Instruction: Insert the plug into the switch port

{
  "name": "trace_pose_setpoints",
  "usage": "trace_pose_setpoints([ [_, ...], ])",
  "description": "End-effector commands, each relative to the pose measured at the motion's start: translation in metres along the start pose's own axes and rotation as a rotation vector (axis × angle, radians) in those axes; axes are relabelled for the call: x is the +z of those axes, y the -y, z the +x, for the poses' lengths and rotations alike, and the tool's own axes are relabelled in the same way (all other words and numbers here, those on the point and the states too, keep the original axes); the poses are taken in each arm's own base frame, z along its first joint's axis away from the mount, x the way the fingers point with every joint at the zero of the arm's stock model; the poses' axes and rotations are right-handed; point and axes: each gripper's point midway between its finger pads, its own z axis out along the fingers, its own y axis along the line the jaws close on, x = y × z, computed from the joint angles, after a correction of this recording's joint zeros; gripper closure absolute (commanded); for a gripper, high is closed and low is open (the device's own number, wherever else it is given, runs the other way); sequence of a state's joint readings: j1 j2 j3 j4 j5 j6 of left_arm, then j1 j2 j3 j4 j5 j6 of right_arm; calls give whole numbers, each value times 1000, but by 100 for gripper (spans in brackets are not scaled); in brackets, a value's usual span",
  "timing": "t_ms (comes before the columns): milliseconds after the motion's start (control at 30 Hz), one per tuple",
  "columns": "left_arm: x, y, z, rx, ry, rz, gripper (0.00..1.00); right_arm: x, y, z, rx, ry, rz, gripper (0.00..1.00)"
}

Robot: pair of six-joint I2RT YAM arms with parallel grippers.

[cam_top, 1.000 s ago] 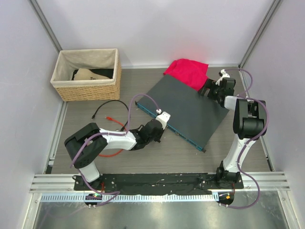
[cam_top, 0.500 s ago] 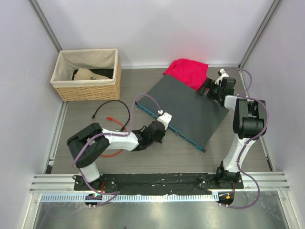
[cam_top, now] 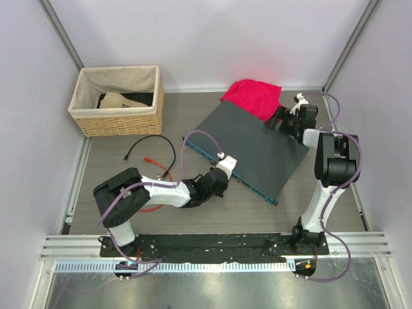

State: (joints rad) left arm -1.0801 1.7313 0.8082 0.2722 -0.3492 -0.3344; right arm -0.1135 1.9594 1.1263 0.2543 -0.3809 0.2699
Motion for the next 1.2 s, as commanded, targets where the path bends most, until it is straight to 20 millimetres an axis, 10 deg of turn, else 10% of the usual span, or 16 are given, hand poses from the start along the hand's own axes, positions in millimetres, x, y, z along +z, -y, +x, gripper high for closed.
trace_pose_setpoints([
  [0,-3,9,-45,-50,124,-7,100,2,-5,-21,-6,48,-23,4],
  [1167,4,0,-32,-86,68,-84,100,2,-5,-21,5,49,-31,4],
])
